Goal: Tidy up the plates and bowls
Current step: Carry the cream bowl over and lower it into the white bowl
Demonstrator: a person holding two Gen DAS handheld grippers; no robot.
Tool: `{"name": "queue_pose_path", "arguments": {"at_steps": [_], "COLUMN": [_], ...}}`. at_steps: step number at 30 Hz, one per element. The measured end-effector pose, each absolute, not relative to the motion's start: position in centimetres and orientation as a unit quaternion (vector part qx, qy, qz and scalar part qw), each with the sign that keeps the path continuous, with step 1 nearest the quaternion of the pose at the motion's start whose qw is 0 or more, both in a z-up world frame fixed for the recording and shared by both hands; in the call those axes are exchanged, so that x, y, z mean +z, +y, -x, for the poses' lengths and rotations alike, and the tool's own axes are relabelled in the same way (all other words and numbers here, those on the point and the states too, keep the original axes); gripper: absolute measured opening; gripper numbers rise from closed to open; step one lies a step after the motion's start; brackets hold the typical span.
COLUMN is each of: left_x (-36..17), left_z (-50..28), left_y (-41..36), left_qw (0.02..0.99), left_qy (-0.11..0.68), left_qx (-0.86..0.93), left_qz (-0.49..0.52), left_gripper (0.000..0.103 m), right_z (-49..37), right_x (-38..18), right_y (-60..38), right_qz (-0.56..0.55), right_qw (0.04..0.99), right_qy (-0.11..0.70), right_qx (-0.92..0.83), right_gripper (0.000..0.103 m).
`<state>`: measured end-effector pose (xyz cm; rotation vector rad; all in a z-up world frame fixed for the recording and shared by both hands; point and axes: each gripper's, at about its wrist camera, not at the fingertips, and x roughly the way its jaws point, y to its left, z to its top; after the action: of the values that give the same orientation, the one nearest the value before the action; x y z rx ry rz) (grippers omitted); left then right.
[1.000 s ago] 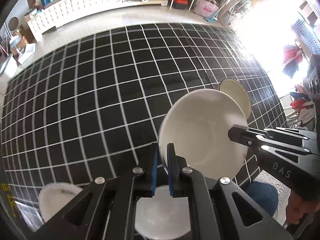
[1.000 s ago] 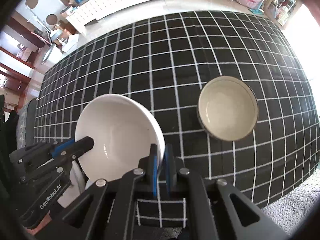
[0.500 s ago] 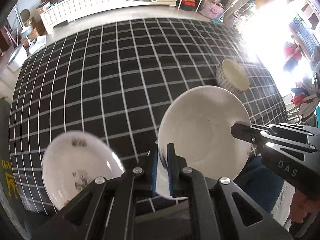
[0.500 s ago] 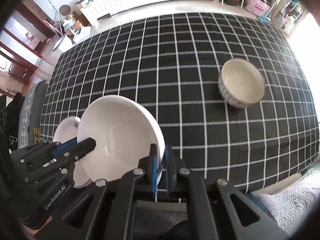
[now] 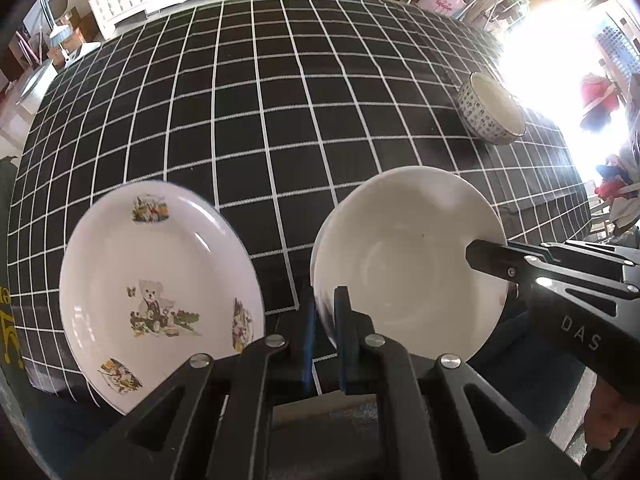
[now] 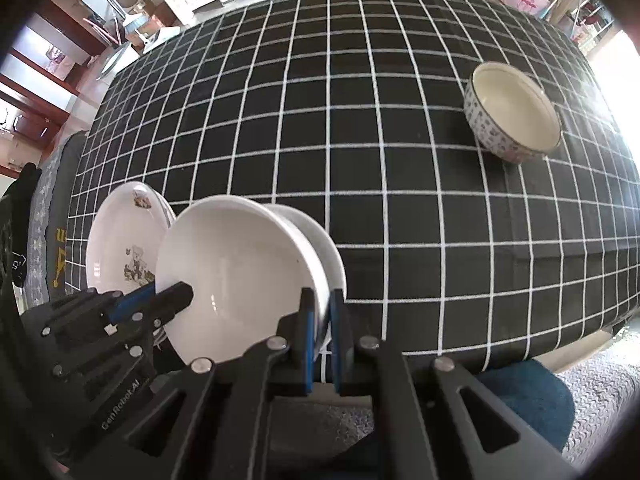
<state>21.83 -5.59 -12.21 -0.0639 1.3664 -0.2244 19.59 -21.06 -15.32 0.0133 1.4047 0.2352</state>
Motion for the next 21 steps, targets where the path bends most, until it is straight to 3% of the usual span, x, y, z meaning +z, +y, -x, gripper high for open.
{"name": "queue_pose_path", "arguments": {"at_steps": [21], "left_x": [-12.6], "left_z": [-21.7], "left_y": [-5.7], "left_qw": [0.768], "left_qy": [0.633], "left_qx": [-0.097], "left_qz": [0.022], "left_gripper": [0.008], "right_z": [-19.9], "right_x": [-17.0], "right_y": [-20.4], "right_qz": [0.008], "right_qw": [0.750], "right_qy": [0.653], "right_qx": [0.103], "right_gripper": [0.010]}}
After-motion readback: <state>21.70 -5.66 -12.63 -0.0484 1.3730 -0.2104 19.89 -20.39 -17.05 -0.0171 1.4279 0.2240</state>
